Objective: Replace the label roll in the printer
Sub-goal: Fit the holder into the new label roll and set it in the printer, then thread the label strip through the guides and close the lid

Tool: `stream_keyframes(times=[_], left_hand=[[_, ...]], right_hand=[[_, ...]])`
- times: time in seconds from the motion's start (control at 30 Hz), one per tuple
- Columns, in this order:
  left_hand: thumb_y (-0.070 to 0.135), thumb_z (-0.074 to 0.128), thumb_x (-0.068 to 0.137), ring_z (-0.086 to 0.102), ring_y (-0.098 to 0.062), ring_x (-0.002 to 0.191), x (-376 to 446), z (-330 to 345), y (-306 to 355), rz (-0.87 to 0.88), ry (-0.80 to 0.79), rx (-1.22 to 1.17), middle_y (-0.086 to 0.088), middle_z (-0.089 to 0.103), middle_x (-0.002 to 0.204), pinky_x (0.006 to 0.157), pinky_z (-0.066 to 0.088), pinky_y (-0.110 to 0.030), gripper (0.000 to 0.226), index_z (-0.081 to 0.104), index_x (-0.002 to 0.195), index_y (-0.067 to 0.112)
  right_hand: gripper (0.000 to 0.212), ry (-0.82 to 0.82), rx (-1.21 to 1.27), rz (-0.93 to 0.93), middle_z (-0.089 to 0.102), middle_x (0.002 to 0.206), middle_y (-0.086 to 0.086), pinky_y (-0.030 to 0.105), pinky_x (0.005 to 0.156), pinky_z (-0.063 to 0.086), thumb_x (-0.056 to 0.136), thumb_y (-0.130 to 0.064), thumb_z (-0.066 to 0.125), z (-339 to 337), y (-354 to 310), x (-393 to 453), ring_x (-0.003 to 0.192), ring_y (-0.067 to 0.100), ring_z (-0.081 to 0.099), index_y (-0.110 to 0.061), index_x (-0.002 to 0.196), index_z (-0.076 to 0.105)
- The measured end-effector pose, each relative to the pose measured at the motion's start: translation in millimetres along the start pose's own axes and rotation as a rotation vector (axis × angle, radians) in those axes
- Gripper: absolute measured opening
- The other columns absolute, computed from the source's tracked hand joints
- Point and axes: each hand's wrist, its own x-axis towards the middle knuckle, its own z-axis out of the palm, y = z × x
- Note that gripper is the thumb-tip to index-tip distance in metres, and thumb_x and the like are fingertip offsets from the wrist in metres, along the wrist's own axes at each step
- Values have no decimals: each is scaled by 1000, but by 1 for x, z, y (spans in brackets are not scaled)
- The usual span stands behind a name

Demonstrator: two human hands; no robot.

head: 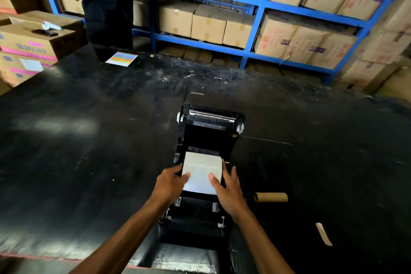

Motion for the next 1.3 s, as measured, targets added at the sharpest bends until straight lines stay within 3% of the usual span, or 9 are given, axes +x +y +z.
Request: stream_keyframes(times=[0.17, 0.27, 0.4, 0.47, 0.63, 0.77, 0.9, 1.17, 1.3], left_hand=[[30, 62, 88, 67, -12, 81, -7, -5, -10, 118, 56, 100, -5, 75, 88, 71, 51, -28, 31, 67, 118, 25], [33, 69, 81, 54, 2, 56, -8, -9, -18, 184, 93, 154, -5, 71, 64, 58, 47, -26, 20, 76, 94, 20], [27, 77, 76, 55, 4, 48, -11, -8, -18, 197, 171, 174, 1, 69, 61, 49, 41, -13, 18, 77, 79, 10], [29, 78, 74, 59, -5, 53, -12, -7, -20, 197, 198, 207, -1, 70, 61, 51, 44, -21, 19, 76, 72, 10], [25, 78, 74, 70, -17, 61, -13, -8, -23, 209, 213, 218, -5, 75, 66, 60, 57, -35, 16, 77, 71, 10], [25, 76, 76, 71, -18, 64, -11, -8, -24, 212, 188, 220, -6, 76, 69, 63, 58, -35, 16, 77, 73, 9], [27, 76, 75, 71, -21, 67, -11, -7, -22, 184, 195, 224, -7, 77, 73, 66, 58, -37, 18, 77, 75, 9], [36, 75, 75, 69, -24, 66, -9, -12, -21, 150, 163, 301, -8, 74, 70, 66, 58, -38, 24, 75, 73, 12], [38, 74, 77, 60, -18, 49, -7, -17, -20, 146, 71, 370, -3, 64, 53, 50, 45, -27, 33, 65, 55, 15]], right_hand=[[67, 35, 36, -6, -5, 160, 6, 52, 118, 2, 89, -52, 49, 3, 2, -3, 147, 24, -7, -42, 146, 15], [66, 147, 7, -14, 11, 159, 9, 48, 118, 8, 85, -49, 57, 4, 5, -5, 146, 26, 5, -34, 143, 31], [37, 380, -12, -5, 45, 142, 8, 37, 109, 22, 77, -43, 69, 14, 7, -14, 135, 23, 32, -13, 98, 65], [34, 446, -4, 0, 54, 134, 8, 36, 106, 23, 75, -42, 72, 22, 10, -17, 131, 22, 37, -9, 80, 63], [29, 524, 5, 22, 59, 127, 9, 34, 104, 21, 76, -37, 72, 29, 16, -19, 127, 23, 41, -11, 68, 63], [33, 510, 1, 44, 61, 125, 8, 34, 103, 22, 78, -31, 71, 26, 19, -23, 125, 23, 42, -22, 53, 52], [21, 476, 44, 55, 59, 123, 5, 35, 104, 23, 80, -31, 69, 27, 22, -27, 123, 21, 42, -13, 69, 67], [31, 499, 66, 15, 63, 94, -6, 42, 97, 36, 71, -54, 67, 21, 17, -23, 100, 17, 53, -23, 70, 63], [41, 521, 25, 17, 62, 86, -2, 45, 94, 38, 67, -59, 68, 19, 5, -16, 92, 19, 55, -20, 63, 56]])
